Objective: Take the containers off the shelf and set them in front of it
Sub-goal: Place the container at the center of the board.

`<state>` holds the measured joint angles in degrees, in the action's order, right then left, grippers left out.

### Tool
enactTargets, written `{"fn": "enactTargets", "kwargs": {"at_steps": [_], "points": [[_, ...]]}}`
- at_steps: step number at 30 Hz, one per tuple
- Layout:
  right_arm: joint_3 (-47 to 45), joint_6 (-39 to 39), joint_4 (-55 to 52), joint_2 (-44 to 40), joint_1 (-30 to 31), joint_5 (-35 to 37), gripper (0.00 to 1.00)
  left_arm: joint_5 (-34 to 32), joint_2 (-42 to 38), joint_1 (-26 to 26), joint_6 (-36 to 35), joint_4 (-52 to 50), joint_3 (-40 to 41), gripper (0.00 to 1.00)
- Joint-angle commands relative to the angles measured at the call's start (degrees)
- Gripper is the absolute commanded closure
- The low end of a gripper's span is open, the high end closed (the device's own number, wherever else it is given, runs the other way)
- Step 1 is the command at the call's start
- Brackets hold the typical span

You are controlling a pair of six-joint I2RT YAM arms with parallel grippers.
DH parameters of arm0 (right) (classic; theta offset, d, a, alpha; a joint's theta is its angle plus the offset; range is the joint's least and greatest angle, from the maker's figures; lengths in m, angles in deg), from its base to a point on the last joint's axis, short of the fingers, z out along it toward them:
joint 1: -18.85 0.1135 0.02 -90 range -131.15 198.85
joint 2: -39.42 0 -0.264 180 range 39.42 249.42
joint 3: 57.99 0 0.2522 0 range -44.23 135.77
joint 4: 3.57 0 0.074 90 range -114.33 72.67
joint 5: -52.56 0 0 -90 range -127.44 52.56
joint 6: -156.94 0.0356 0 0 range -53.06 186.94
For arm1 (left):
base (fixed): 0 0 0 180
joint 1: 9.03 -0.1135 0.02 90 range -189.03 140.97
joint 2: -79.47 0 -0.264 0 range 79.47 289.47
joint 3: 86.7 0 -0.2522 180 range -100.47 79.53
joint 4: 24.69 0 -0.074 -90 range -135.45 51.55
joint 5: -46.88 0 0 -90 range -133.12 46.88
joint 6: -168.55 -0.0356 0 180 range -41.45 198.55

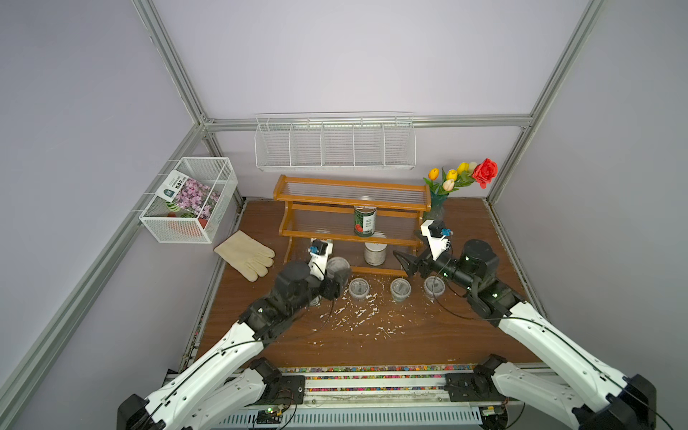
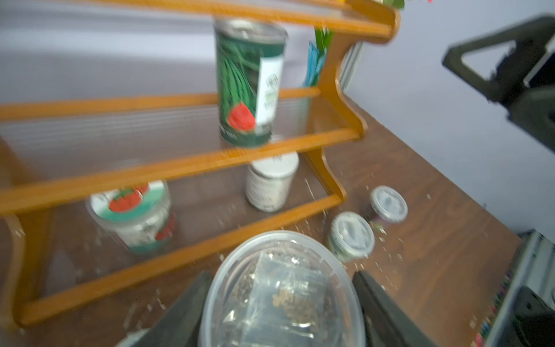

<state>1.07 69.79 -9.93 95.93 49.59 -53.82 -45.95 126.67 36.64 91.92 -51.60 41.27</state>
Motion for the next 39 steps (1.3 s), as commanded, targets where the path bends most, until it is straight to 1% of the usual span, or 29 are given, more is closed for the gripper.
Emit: {"fn": "enactTargets", "kwargs": {"at_steps": [1,3,8,10,15,18,23,25,27,28,32,37,39], "points": [[-0.75,-1.64,-2.63,-1.35,0.28,-2.57,0.02,-12.39,-2.64,6.23,9.6,-7.21,2.72,0.31],[-1.26,-2.51,-3.8,-1.79,0.38,-2.87,0.02,-13.92,-3.34,8.14,13.01,-10.74,3.71,0.31],[-2.32,-4.55,-6.18,-2.59,0.7,-3.07,0.02,-16.1,-3.87,8.37,20.86,-17.3,6.34,0.31],[-2.66,-5.26,-6.7,-2.9,0.72,-2.87,0.02,-16.97,-5.7,8.39,22.68,-18.77,7.24,0.31],[-3.02,-7.13,-8.05,-3.2,1.01,-2.69,0.02,-18.44,-5.28,8.38,26.79,-22.86,9.2,0.31],[-3.28,-7.86,-8.36,-3.3,0.99,-2.62,0.02,-20.47,-5.58,8.38,29.33,-25.39,10.39,0.31],[-3.77,-8.39,-8.1,-3.2,1.06,-2.54,0.02,-23.25,-7.3,8.38,32.34,-22.52,14.87,0.31],[-3.95,-8.39,-7.81,-3.31,1.07,-2.36,0.02,-25.12,-6.84,8.38,32.18,-20.23,16.06,0.31],[-4.33,-8.39,-7.4,-3.3,1.08,-2.17,0.02,-26.75,-6.12,8.38,30.41,-17.92,16.02,0.31],[-4.49,-8.44,-7.25,-3.3,1.08,-2.12,0.02,-27.48,-5.45,8.34,31.09,-17.76,15.95,0.31],[-4.43,-8.45,-7.05,-3.41,1.07,-1.71,0.02,-27.49,-1.93,8.3,33.77,-19.42,15.17,0.31],[-4.4,-9.86,-7.61,-3.82,1.13,-1.07,0.02,-27.51,-0.75,8.3,35.74,-20.59,15.32,0.31],[-4.41,-10.21,-7.66,-3.9,1.08,-0.81,0.02,-26.78,-0.58,8.29,36.46,-20.73,15.58,0.27]]}}
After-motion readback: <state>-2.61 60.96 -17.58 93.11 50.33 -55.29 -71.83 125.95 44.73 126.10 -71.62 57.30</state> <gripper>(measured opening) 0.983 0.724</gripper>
